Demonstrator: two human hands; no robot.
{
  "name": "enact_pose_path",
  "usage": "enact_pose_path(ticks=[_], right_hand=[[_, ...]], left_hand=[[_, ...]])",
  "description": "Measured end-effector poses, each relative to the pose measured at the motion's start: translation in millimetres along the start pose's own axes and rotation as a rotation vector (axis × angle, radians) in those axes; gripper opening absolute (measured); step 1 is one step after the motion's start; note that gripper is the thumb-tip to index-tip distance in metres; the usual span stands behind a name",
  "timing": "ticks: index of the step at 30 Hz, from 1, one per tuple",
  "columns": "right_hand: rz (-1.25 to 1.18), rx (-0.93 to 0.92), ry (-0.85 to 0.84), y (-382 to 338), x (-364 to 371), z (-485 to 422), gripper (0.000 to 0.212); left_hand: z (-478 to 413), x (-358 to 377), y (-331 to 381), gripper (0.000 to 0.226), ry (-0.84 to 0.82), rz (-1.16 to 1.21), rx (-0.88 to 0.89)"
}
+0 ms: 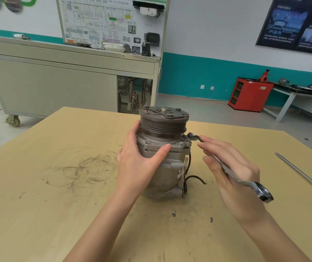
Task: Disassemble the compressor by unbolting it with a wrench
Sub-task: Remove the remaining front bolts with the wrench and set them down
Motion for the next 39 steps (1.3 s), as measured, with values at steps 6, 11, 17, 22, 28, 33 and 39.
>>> enact_pose_path(ticks=[6,11,17,22,28,33,39], right_hand=[[0.077,-0.035,-0.005,-9.1,1.1,-14.9,0.023],[0.131,0.002,0.03,-9.6,9.8,-30.5,0.029],[0.059,-0.083,0.1,-11.1,29.7,-25.0,0.022],[-0.057,-0.084,0.243,1.2,31.8,-8.2,0.016],[-0.1,-0.084,0.237,12.7,5.5,-13.8,0.025],[-0.15,-0.065,0.263,13.1,5.2,-11.6,0.033],[-0.087,0.032,0.298,15.4,6.0,-30.0,0.057]], left_hand=[[-0.2,0.4,0.4,0.094,0.003,0.005,0.005],[0.3,0.3,0.7,0.092,0.01,0.005,0.016],[0.0,0.0,-0.5,0.09,0.016,-0.005,0.017],[0.3,-0.8,0.0,0.093,0.017,-0.009,0.011],[-0.3,-0.3,-1.7,0.093,0.006,0.001,0.006],[0.1,-0.3,1.8,0.095,0.002,-0.006,0.015],[0.4,-1.0,2.3,0.095,-0.001,-0.007,0.01]])
Point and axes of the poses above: each hand's wrist, its own z-axis away from the middle knuckle, its own x-axis out of the palm, y = z × x, the point moved 4 cm from there along -z, towards the middle knuckle, and after that the axes turned 8 degrees about -x, right-handed, at the moved point
